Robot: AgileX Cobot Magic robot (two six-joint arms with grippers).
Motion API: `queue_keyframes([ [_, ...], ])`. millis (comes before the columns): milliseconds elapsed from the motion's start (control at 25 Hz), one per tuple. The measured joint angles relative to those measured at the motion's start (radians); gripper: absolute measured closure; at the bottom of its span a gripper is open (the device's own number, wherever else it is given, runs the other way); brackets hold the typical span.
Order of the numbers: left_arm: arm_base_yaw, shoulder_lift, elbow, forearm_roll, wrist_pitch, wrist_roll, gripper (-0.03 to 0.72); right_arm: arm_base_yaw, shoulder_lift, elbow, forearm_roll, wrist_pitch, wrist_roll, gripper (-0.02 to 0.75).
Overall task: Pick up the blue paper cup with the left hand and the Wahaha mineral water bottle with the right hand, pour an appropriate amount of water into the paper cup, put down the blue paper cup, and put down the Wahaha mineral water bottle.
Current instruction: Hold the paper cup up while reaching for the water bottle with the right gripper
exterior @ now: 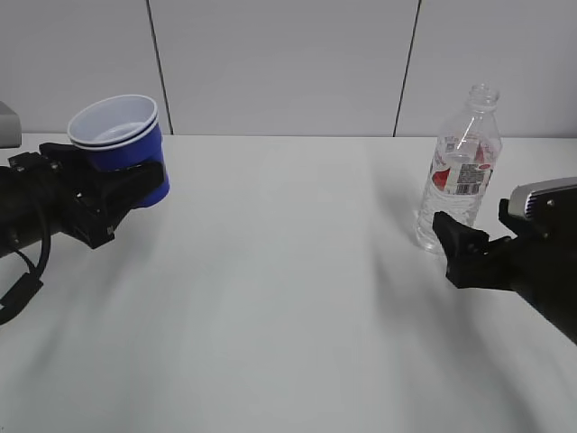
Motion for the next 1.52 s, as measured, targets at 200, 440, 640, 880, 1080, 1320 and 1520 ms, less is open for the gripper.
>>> queue_keyframes([
  [200,0.000,0.000,0.000,-0.006,0.000,0.000,0.244,0.000,0.051,-0.040,0.051,0.000,0.006,0.064],
  [440,0.000,0.000,0.000,-0.006,0.000,0.000,0.244,0.000,0.055,-0.070,0.019,0.000,-0.123,0.064],
  [640,0.000,0.000,0.000,-0.008,0.000,0.000,0.244,0.000,0.055,-0.095,0.089,0.000,-0.133,0.064],
  [880,0.000,0.000,0.000,-0.024,0.000,0.000,0.244,0.000,0.055,-0.108,0.122,-0.001,-0.160,0.066],
  [1080,0.000,0.000,0.000,-0.048,0.000,0.000,0.244,0.000,0.055,-0.112,0.140,-0.001,-0.162,0.122],
  [1320,0.000,0.000,0.000,-0.063,0.000,0.000,0.244,0.000,0.057,-0.119,0.095,-0.001,-0.068,0.170],
  [1520,0.000,0.000,0.000,-0.069,0.000,0.000,0.244,0.000,0.057,-0.148,0.092,-0.001,-0.036,0.099],
])
